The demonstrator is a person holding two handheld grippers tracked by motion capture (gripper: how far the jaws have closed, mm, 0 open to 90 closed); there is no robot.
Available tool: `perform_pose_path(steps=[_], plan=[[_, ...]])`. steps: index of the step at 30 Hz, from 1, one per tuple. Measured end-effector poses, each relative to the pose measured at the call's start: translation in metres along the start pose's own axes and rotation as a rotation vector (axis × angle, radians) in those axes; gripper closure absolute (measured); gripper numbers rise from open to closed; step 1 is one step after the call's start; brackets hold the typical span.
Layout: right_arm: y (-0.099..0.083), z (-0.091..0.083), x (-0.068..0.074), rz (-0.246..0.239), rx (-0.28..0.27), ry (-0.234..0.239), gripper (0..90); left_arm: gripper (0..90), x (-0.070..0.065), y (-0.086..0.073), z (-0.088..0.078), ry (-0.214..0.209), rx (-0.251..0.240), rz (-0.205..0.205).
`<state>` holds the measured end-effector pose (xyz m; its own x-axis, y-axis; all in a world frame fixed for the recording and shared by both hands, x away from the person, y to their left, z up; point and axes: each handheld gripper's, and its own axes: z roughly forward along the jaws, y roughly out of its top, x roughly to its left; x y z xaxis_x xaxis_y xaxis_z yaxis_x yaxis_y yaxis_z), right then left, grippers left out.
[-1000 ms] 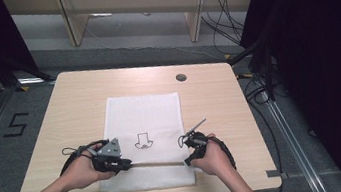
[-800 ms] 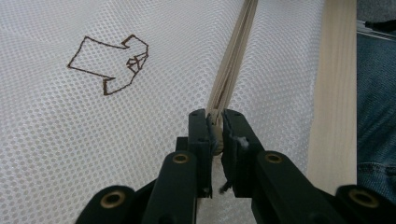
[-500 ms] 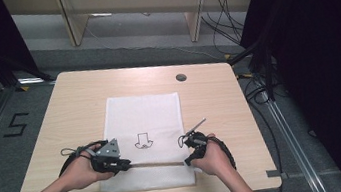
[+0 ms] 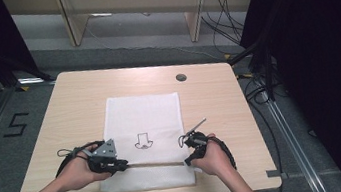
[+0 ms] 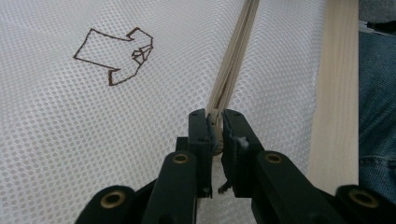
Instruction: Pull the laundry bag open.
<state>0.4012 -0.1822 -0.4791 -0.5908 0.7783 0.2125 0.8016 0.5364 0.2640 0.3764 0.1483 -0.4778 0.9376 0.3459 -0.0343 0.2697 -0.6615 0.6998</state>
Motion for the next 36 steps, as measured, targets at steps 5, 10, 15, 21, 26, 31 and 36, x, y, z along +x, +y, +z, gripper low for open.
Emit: perform_pose_path(steps=[5, 10, 15, 21, 26, 31, 36], plan=[[0.000, 0.000, -0.001, 0.001, -0.005, 0.006, 90.0, 82.0, 0.001, -0.001, 0.000, -0.004, -0.005, 0.015], [0.000, 0.001, -0.002, 0.003, -0.014, 0.011, 90.0, 81.9, -0.001, -0.004, -0.001, -0.007, -0.007, -0.011], [-0.001, 0.000, -0.001, -0.007, -0.011, 0.004, 90.0, 82.0, 0.004, -0.011, -0.007, 0.024, 0.032, 0.013], [0.000, 0.000, 0.000, -0.008, -0.006, 0.005, 90.0, 82.0, 0.015, -0.032, -0.025, 0.073, 0.113, 0.029], [-0.001, 0.002, -0.001, -0.015, -0.021, 0.000, 90.0, 82.1, 0.024, -0.055, -0.042, 0.095, 0.094, -0.075], [0.000, 0.001, -0.001, -0.021, -0.008, 0.007, 90.0, 82.1, 0.024, -0.066, -0.045, 0.109, 0.075, -0.125], [-0.001, 0.001, -0.003, -0.033, -0.017, 0.005, 90.0, 82.1, 0.030, -0.075, -0.048, 0.125, 0.091, -0.186]])
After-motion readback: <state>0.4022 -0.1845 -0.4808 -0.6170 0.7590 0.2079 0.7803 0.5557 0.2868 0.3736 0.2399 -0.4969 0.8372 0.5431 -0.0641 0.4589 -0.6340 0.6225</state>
